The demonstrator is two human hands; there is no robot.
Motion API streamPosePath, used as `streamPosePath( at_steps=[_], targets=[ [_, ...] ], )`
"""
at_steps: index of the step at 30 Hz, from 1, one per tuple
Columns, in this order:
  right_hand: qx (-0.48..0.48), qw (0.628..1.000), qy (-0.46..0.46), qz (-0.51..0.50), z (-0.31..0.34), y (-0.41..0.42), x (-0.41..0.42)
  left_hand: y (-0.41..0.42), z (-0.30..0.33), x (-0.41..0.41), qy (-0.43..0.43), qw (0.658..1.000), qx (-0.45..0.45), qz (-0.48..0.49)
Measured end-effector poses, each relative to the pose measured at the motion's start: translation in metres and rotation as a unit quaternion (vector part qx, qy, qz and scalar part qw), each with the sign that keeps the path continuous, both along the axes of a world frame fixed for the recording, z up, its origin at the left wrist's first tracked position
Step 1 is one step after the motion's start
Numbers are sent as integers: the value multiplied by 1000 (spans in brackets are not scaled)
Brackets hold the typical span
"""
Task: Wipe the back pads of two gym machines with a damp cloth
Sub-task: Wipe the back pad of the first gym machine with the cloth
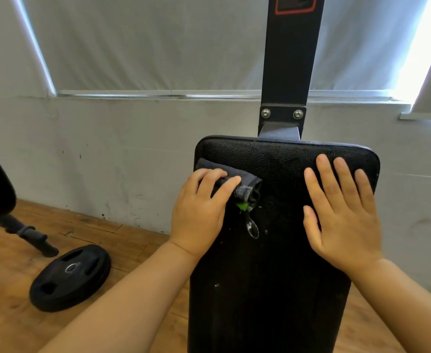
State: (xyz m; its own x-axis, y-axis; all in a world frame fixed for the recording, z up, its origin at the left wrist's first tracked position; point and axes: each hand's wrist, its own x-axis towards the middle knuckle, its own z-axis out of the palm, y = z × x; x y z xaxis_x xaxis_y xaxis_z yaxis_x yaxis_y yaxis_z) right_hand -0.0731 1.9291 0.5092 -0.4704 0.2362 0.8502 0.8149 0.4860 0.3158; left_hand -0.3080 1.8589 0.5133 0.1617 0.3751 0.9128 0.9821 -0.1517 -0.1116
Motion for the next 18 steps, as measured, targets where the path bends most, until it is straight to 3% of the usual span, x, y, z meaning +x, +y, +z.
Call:
streamPosePath(
  at_steps=[10, 18],
  targets=[
    [6, 1000, -1, 5, 1, 1, -1, 12, 41, 14, -153, 988, 12, 28],
    [8, 1000, 3, 6, -1, 2, 0, -2, 9, 21, -115, 993, -12, 1]
  ],
)
